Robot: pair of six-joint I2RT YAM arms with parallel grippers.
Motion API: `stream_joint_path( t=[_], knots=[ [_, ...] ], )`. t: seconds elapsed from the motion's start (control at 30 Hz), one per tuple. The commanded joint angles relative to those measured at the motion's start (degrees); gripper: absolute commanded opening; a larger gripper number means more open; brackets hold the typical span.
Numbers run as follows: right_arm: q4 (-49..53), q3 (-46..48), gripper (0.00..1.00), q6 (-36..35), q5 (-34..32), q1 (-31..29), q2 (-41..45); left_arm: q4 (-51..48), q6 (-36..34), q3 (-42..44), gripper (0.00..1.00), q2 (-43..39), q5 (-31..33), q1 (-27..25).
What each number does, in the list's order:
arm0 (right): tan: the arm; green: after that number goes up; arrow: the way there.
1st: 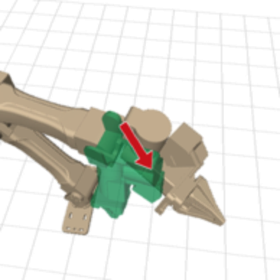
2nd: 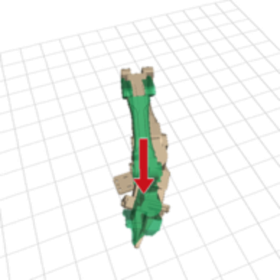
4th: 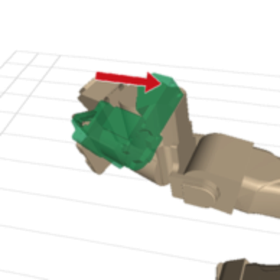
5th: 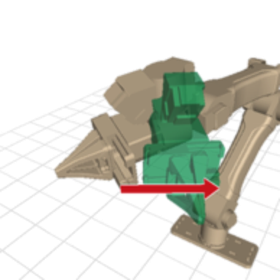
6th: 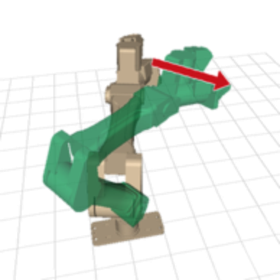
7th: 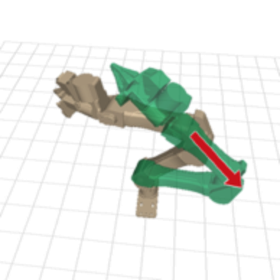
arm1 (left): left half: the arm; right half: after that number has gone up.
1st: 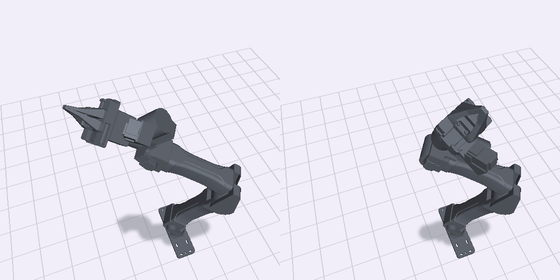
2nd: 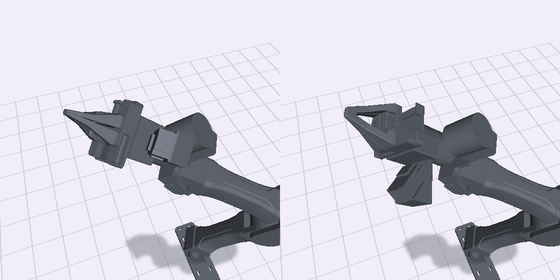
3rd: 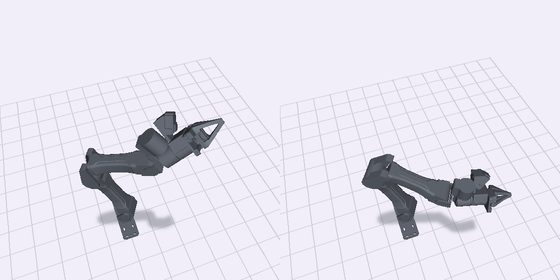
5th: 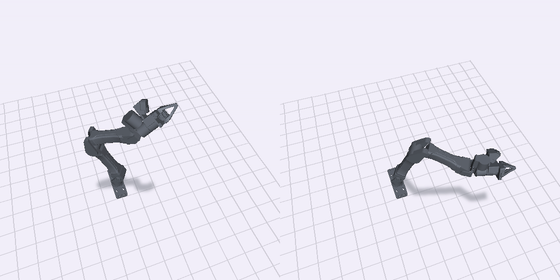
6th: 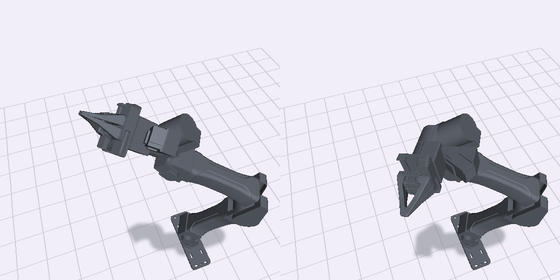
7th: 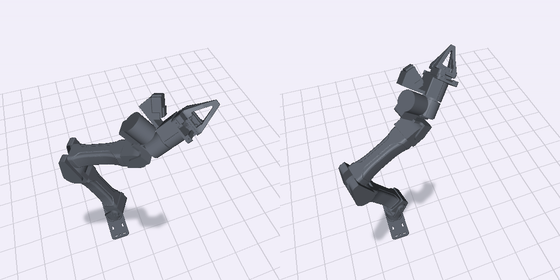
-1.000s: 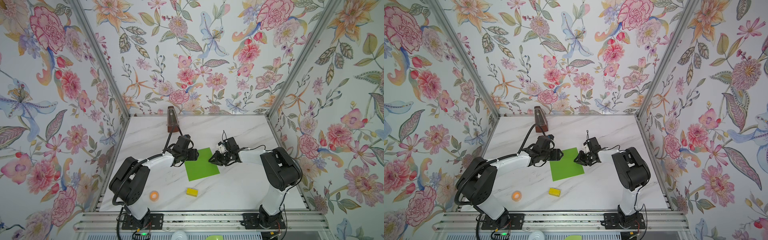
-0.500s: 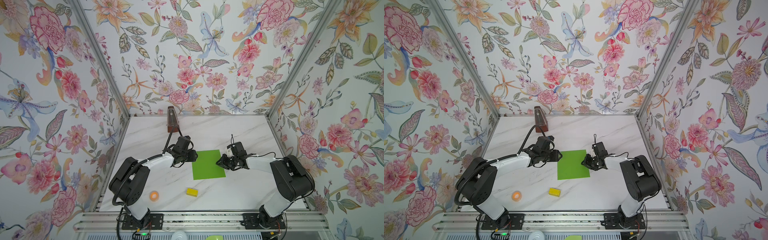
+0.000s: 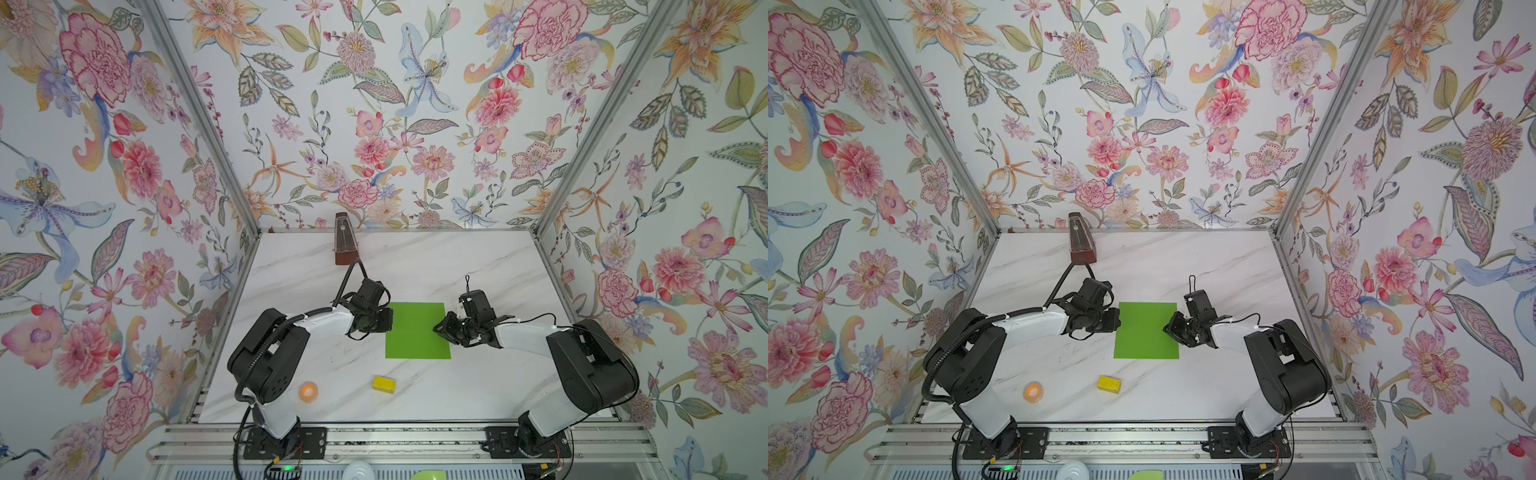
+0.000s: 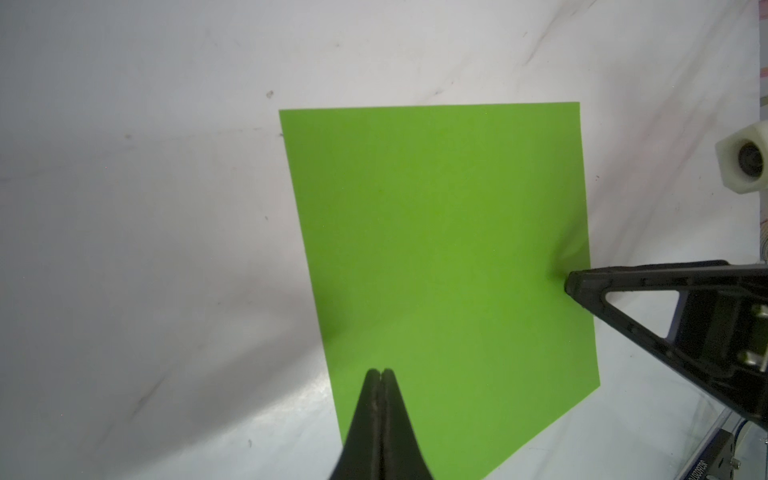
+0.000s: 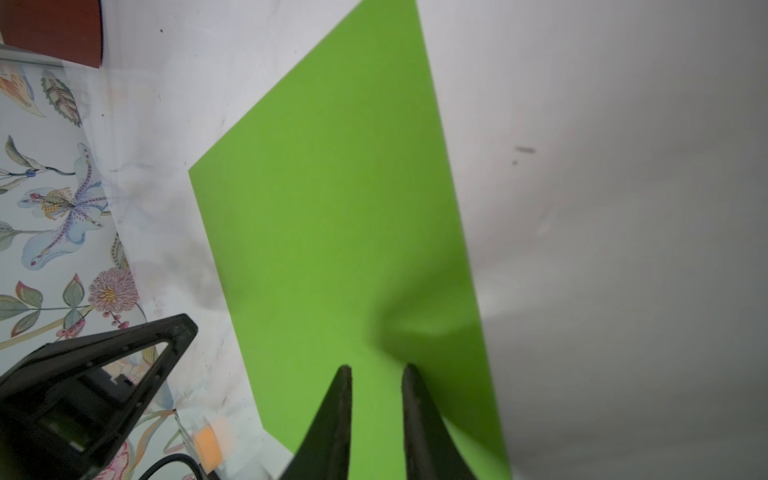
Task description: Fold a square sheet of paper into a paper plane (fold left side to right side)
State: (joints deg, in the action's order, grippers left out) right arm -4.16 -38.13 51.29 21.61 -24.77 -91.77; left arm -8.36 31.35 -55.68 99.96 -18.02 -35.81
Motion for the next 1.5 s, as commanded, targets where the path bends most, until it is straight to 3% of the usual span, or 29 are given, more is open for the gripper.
stream_joint_path(
  t=[0.0, 0.4, 0.73, 0.87, 1.07, 1.47],
  knots=[
    [2.0, -0.7, 0.26, -0.1, -0.5, -0.2, 2.3, -1.3, -0.3, -1.5, 0.0, 1.2, -0.4, -0.5],
    [13.5, -5.8, 0.41, -8.3, 0.7, 3.9, 4.7, -1.3, -0.3, -2.5, 0.0, 4.3, -1.4, -0.6],
    [17.1, -6.6, 0.67, -12.1, 1.5, 6.9, 0.7, -3.5, -0.1, -2.4, 0.0, 5.5, -0.7, -0.6],
    [16.5, -7.0, 0.72, -12.8, 3.3, 6.4, -1.8, -4.4, 0.0, -2.5, 0.0, 5.9, -0.4, -0.6],
    [9.2, -6.5, 0.76, -9.3, 8.8, 3.8, -5.2, -4.6, 0.4, -2.2, 0.0, 6.7, -0.4, -0.6],
    [-18.2, 1.8, 0.81, 8.4, 19.3, -1.0, -6.9, -1.8, 3.3, -1.3, 0.0, 8.3, -1.2, -0.5]
  ],
)
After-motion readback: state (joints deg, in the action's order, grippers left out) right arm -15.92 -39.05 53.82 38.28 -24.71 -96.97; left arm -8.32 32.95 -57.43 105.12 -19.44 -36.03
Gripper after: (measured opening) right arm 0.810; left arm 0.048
